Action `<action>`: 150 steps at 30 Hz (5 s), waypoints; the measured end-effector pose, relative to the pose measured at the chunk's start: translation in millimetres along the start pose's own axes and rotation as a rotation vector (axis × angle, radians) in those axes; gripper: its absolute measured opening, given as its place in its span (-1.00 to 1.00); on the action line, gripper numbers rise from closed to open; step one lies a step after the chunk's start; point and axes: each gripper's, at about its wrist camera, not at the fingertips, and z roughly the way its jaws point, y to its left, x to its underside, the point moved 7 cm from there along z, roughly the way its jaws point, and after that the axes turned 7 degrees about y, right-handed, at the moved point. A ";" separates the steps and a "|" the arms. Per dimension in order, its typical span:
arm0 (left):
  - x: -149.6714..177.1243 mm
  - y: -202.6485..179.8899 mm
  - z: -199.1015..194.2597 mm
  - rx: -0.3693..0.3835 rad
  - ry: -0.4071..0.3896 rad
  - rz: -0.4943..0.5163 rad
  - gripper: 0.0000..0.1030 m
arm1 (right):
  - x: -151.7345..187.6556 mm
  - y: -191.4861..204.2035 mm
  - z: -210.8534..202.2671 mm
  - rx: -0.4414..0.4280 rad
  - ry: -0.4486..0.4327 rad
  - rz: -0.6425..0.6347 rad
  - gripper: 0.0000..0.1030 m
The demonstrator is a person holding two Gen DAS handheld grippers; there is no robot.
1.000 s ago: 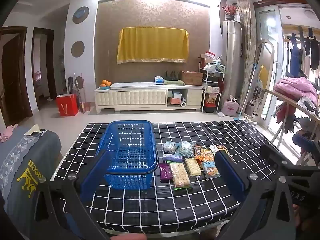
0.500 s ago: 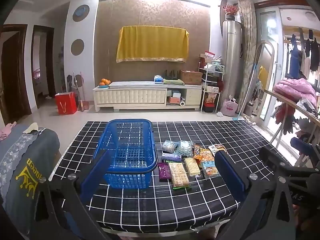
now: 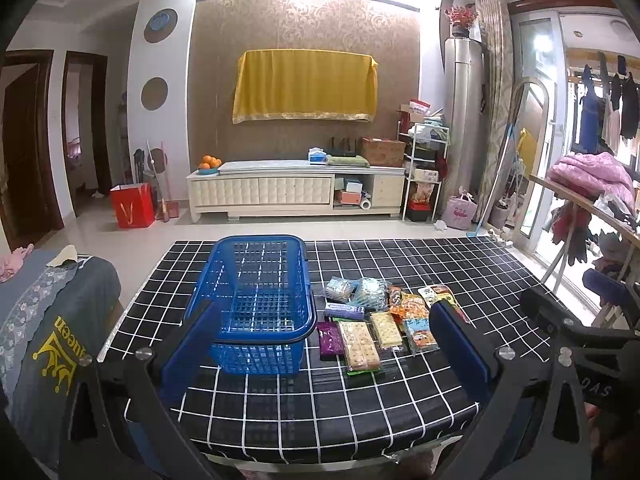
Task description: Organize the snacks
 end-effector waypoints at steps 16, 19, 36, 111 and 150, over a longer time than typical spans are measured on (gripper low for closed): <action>3.5 -0.9 4.8 -0.005 0.010 0.002 0.99 | -0.9 0.4 -4.7 0.005 -0.012 -0.005 1.00; 3.7 -1.2 5.5 -0.004 0.011 0.004 0.99 | -1.2 0.4 -5.2 0.007 -0.012 -0.004 1.00; 7.2 -2.6 7.2 -0.005 0.025 0.011 0.99 | -0.5 -0.8 -5.7 0.000 0.004 0.002 1.00; 32.8 -113.8 210.5 0.073 0.525 0.129 0.87 | 36.1 -110.0 172.9 -0.034 0.397 0.138 0.99; 99.4 -69.6 309.4 -0.057 0.822 0.147 0.05 | 85.5 -83.2 240.7 -0.133 0.578 0.138 0.99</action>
